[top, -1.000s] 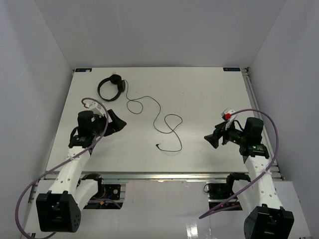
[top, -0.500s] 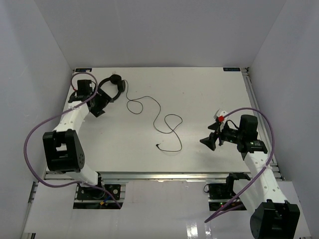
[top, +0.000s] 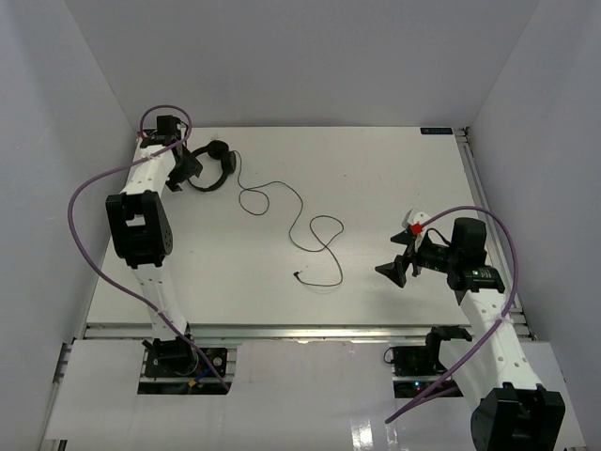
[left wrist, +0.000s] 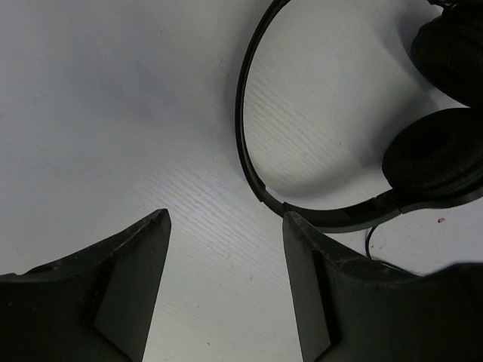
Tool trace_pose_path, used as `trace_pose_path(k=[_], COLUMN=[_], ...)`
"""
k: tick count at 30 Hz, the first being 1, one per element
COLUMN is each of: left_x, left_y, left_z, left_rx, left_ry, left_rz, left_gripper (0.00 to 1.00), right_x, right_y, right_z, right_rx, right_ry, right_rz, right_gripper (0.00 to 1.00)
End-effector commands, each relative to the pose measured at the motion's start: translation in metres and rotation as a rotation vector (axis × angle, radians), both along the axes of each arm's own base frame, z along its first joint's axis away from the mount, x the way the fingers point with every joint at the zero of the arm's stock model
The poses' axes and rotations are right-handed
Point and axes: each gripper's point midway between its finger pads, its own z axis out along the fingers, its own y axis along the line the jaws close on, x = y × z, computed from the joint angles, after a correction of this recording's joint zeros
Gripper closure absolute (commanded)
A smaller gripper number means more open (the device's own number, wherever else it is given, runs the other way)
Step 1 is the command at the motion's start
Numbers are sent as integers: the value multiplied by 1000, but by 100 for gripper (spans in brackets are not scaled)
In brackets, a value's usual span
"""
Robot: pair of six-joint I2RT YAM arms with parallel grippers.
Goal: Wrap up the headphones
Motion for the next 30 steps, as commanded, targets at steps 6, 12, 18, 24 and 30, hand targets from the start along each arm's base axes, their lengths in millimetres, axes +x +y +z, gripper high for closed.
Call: trace_pose_path(k=[6,12,18,24,30], left_x=[33,43,47,53,52], left_y=[3,8,12,18,29], left_z=[-9,-25,-44,-52,-64], left_rx=[5,22,33,36,55], left_ry=[-11,8,33,36,60], left_rz=[-81,-88,-80,-73,-71], left_gripper=[37,38,42,50,54], right_x=[-7,-8,-8,-7,-6], right_y=[8,9,8,8,8], right_z=[12,11,8,6,3], right_rx=[19,22,22,19,18], right_ry=[-52,-51,-39,-33,-24], right_rz=[76,87,85,81,77], right_gripper=[0,0,0,0,0])
